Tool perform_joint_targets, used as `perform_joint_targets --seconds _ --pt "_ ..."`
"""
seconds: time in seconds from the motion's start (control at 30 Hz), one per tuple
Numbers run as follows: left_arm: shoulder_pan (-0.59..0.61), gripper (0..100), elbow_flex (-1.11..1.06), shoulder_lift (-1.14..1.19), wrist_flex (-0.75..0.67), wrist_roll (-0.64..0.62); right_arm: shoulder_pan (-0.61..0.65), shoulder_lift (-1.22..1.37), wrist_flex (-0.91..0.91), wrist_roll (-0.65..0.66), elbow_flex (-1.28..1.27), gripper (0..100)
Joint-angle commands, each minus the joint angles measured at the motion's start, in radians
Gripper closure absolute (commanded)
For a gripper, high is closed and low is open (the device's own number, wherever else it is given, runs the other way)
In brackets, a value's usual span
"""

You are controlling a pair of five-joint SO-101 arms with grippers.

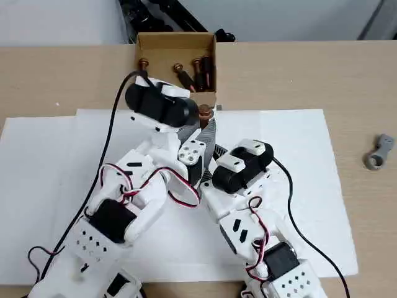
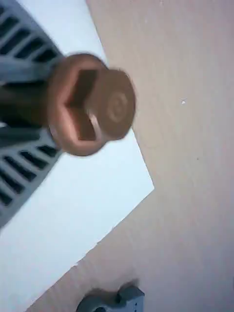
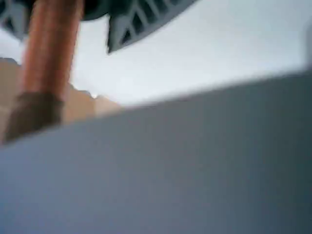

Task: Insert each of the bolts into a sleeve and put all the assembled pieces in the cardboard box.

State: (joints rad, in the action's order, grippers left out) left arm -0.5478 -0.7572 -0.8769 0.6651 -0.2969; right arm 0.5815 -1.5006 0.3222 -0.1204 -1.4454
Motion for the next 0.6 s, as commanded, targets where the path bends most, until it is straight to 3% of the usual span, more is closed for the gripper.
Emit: perform_joint_targets --seconds 0.0,0.57 --pt "0.002 100 0.007 0.0 -0.026 -0.003 0.008 -0.018 -0.024 -0.008 0.038 99.5" --pt "0.037 100 0.007 0.0 -0.015 -0.005 0.008 -0.018 -0.025 -0.008 0.038 99.5"
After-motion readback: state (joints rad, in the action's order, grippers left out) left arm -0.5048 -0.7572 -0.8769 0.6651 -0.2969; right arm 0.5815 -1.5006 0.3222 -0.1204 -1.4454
